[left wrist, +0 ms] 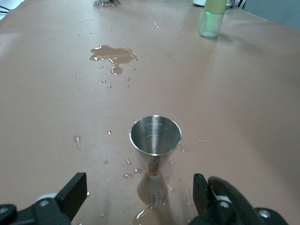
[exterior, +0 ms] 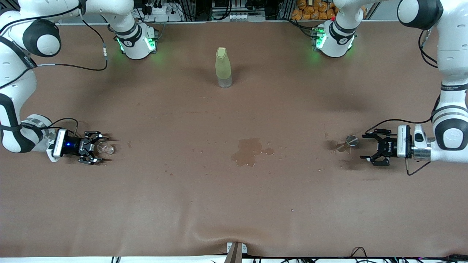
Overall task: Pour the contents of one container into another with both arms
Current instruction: 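Close the right gripper on the glass cup while the left gripper grasps the jigger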
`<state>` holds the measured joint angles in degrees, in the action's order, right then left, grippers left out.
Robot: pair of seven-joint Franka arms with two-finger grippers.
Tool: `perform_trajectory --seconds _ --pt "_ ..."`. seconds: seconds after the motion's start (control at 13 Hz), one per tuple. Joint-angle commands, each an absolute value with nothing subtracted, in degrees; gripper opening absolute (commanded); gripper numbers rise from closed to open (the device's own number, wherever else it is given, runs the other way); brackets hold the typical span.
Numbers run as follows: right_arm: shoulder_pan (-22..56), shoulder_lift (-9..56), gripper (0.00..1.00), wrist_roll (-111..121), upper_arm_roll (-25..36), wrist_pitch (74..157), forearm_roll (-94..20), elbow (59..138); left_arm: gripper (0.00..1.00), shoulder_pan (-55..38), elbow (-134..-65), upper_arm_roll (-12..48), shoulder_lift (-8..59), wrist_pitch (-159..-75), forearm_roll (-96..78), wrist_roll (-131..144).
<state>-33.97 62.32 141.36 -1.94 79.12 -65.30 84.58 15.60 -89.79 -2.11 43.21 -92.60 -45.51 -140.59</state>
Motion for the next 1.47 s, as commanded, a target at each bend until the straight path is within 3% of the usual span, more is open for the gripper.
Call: perform_trajectory --seconds 0.0,0.08,0.15,0.62,0.77,1.08,1.16,1.39 --pt "-34.6 63.5 0.89 143.1 -2.5 78.0 -65.9 83.2 1.0 16.1 -91.7 -1.8 43.9 -91.8 -49.2 -144.2" --pt "-34.4 63.5 0.76 143.0 -2.5 78.0 -66.0 83.2 1.0 15.9 -92.7 -1.8 44.9 -91.8 -50.7 -145.1" --pt "-34.3 63.5 0.7 143.0 -2.4 78.0 -66.2 83.2 1.0 15.8 -93.3 -1.7 46.0 -91.8 -51.6 -145.5" --pt "-33.8 63.5 0.75 142.7 -2.4 78.4 -65.7 83.1 1.0 15.5 -93.8 -1.8 47.4 -91.9 -52.5 -146.3" --pt "-33.7 63.5 0.75 142.6 -2.3 78.5 -65.7 83.1 0.74 15.5 -93.9 -1.8 47.5 -92.0 -52.6 -146.2" --pt "-33.7 63.5 0.74 142.7 -2.1 78.5 -65.7 83.1 0.53 15.5 -94.5 -1.8 47.5 -92.0 -53.2 -146.1" --pt "-33.7 63.5 0.73 142.7 -2.1 78.5 -65.7 83.1 0.42 15.4 -94.3 -1.8 47.5 -92.0 -53.2 -146.2" --pt "-33.7 63.6 0.68 142.8 -2.0 79.2 -65.7 83.2 0.29 15.3 -94.1 -1.8 47.2 -92.0 -53.3 -146.2"
